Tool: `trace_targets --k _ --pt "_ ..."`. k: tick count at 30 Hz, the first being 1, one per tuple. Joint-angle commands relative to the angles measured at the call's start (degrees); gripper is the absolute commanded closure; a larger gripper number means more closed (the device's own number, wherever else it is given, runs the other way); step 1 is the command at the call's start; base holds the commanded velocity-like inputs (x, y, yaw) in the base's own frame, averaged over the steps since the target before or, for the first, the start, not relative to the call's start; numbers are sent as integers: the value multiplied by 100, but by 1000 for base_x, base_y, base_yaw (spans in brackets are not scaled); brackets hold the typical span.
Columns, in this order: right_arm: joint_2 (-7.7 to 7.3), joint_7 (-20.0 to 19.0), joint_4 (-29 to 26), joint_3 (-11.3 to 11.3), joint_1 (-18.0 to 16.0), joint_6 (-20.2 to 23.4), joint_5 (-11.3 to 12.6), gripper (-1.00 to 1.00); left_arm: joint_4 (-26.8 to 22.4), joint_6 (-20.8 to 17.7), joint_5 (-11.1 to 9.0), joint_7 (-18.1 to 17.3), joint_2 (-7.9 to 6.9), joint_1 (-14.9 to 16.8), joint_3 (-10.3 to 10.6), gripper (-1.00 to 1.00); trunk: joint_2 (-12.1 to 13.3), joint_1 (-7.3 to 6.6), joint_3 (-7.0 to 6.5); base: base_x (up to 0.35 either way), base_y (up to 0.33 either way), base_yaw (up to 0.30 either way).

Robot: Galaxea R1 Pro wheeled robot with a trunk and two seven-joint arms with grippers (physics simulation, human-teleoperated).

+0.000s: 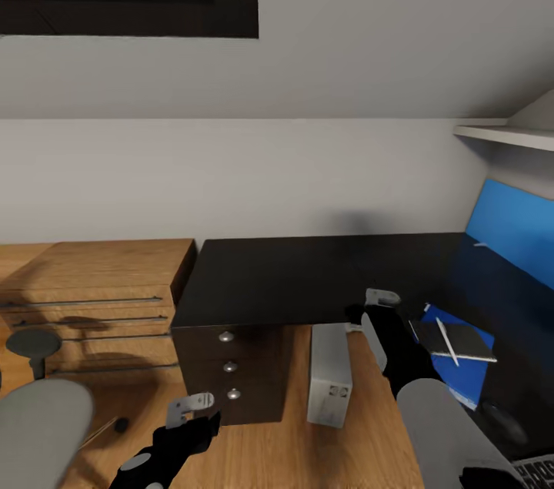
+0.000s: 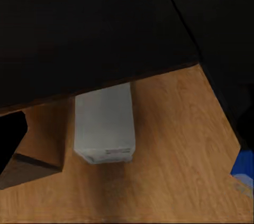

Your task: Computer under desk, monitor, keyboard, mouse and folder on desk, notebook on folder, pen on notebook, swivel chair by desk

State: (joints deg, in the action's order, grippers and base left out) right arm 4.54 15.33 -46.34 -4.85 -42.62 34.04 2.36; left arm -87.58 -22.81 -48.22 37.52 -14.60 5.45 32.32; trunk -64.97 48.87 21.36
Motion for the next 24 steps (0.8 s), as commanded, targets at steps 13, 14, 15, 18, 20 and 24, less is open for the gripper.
trace_targets --k 13,14,15,18,20,24 --pt "464 -233 3168 1484 1482 -4797 -232 -100 3727 705 567 -427 540 9 72 -100 -6 -2 7 -144 284 0" --pt "457 -233 3379 1491 1483 -4989 -278 -100 3915 932 613 -595 568 9 70 -100 -6 -2 7 -2 335 0" --pt "452 -232 3561 1496 1484 -5170 -307 -100 4067 1127 645 -744 585 9 71 -100 -6 -2 7 -1 335 0" --pt "436 -228 3926 1501 1484 -5637 -334 -100 4283 1423 678 -929 609 9 69 -100 -6 -2 7 -1 306 0" --pt "417 -225 4258 1503 1485 -6061 -334 -100 4486 1549 692 -995 642 9 71 -100 -6 -2 7 -66 110 0" --pt "405 -224 4540 1500 1485 -6408 -333 -100 4807 1790 704 -1021 759 9 65 -100 -6 -2 1 -207 2 37"
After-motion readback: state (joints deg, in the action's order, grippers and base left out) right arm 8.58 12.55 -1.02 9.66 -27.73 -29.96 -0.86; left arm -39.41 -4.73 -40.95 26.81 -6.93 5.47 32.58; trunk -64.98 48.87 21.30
